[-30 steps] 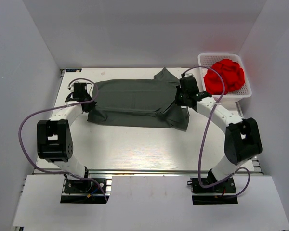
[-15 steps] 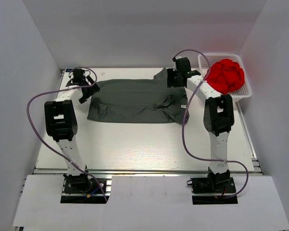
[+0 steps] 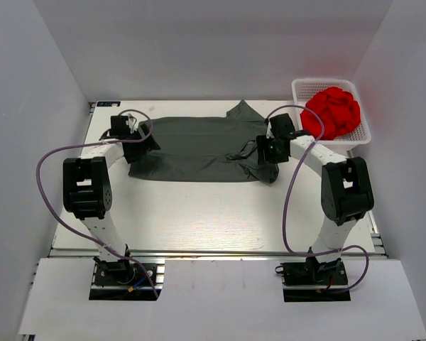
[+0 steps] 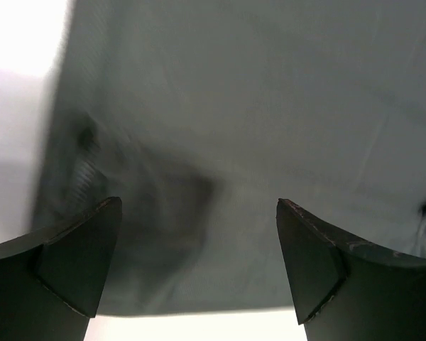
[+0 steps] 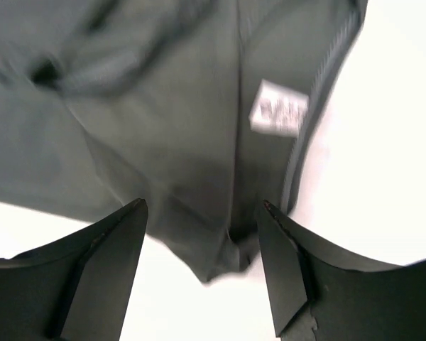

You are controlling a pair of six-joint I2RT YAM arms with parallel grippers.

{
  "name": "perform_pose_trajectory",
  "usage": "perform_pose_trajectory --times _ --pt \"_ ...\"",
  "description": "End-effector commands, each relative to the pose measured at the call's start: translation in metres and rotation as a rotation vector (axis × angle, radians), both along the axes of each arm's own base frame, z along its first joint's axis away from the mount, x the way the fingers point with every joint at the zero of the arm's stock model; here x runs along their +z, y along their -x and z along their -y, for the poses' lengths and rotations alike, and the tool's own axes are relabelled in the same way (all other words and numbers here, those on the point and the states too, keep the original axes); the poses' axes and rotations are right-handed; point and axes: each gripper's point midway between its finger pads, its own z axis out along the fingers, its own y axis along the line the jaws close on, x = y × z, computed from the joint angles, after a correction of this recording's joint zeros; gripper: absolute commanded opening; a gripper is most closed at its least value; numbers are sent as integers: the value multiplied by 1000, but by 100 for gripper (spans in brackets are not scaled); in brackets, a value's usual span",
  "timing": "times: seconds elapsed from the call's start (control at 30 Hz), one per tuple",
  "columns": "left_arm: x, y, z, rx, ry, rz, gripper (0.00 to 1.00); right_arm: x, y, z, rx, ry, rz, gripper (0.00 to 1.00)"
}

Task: Fold and stack the t-shirts
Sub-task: Fold the flattened tshirt in 1/3 of the way

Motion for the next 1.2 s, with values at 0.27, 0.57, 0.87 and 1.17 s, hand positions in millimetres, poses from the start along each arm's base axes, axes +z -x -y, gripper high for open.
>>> perform_pose_trajectory --times 0.27,0.57,0.87,1.17 --pt "-28 24 26 -124 65 -34 100 -7 -3 -9 4 -65 1 48" --pt "-45 31 17 -95 44 -76 100 5 -19 -7 -22 -46 60 0" --pt "-54 30 8 -75 20 -103 100 27 -48 19 -81 52 148 0" --pt "-50 24 8 -83 13 -94 100 -4 -61 34 -108 114 74 0"
